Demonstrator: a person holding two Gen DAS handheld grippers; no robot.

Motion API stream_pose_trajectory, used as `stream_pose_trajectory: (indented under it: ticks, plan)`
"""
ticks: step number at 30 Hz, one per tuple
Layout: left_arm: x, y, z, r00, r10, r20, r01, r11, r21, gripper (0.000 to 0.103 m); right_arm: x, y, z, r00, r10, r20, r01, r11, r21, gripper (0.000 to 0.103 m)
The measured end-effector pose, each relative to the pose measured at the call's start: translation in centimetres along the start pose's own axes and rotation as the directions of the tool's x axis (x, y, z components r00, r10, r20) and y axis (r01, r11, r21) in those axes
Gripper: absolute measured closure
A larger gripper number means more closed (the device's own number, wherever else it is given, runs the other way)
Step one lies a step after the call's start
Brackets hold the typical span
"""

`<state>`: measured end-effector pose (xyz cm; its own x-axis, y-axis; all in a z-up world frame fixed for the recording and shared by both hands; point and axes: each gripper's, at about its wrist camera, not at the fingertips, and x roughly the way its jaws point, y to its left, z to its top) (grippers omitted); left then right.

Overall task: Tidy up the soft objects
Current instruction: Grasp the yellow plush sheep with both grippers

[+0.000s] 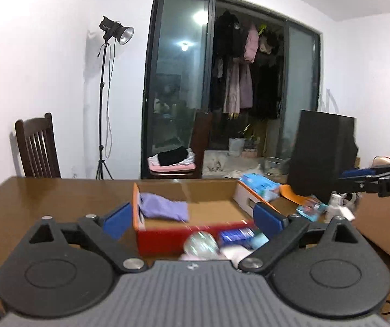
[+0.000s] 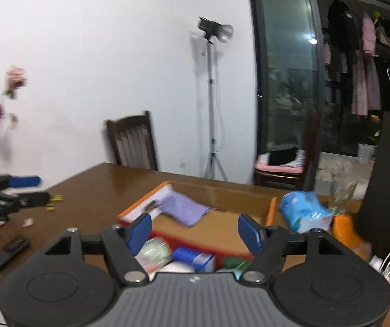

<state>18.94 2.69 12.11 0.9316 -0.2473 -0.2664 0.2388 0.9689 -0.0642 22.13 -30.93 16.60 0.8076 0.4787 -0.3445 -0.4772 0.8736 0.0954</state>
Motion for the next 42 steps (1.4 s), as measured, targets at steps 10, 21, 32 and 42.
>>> stream_pose_trajectory:
  ticks: [10,21,32,42]
  plan:
    - [-7.4,-3.4,-9.2,0.999,-0.032,-0.002,0.032,0.999,0.006,0.003,-6.0,5.7,-10.9,0.998,0.004,0.069,-0.007,0.999,0.036,0.029]
    - [-2.1,-3.1,-11.5,0.984,-0.142,-0.104,0.137,0.989,-0.055,0.005,-1.6,6.2,-16.2,1.000,0.015,0.003,-0.016,0.987,0.161,0.026]
    - [10.7,-0.8,-11.1,0.914,-0.252,-0.317,0.185,0.956,-0.229,0.027,10.3,2.8,-12.7,0.999,0.009,-0.047,0.005,0.956,0.294,0.030]
    - [12.3,-0.1,-11.4,0.890,-0.332,-0.312,0.231,0.919,-0.320,0.045,14.6,0.6,-13.5,0.991,0.059,-0.120,-0.008,0.921,0.389,0.057]
